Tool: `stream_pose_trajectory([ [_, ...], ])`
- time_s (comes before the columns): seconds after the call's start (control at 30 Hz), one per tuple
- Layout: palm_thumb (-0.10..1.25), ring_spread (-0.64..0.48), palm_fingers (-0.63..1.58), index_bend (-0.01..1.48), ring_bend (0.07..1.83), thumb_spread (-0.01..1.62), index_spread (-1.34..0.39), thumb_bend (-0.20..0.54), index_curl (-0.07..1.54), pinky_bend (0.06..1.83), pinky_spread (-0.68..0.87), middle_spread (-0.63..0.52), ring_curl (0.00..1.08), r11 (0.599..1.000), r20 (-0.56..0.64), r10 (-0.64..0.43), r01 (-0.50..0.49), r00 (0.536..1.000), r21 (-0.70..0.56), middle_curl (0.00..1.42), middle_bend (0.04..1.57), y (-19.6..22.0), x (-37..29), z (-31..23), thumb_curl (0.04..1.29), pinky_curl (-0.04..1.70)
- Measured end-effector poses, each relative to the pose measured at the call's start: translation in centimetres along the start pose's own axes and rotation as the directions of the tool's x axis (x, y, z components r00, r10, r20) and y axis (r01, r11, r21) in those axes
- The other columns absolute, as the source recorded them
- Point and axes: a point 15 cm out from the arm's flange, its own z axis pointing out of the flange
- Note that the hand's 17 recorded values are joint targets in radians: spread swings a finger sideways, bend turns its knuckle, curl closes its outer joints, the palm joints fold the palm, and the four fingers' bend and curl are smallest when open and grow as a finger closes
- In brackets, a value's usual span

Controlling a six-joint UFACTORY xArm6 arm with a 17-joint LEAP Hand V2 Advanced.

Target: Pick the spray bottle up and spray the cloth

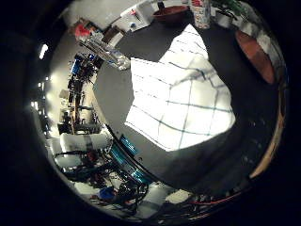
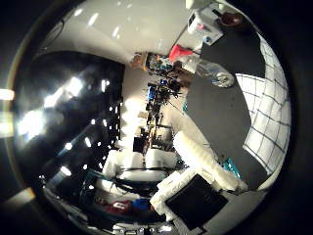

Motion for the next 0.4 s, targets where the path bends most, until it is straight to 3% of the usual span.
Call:
stream_pose_trajectory([
  [0.23,0.69,0.19,0.18,0.19,0.18,1.09,-0.24,-0.021,0.34,0.19,0.42,0.1,0.23,1.0,-0.072,0.025,-0.024,0.997,0.017,0.35,0.2,1.7,0.1,-2.5,0.35,0.31],
  [0.4,0.69,0.19,0.2,0.19,0.19,1.09,-0.25,-0.021,0.35,0.18,0.41,0.09,0.22,0.999,-0.234,0.044,-0.048,0.971,-0.01,0.35,0.2,3.4,2.7,-4.8,0.35,0.3],
])
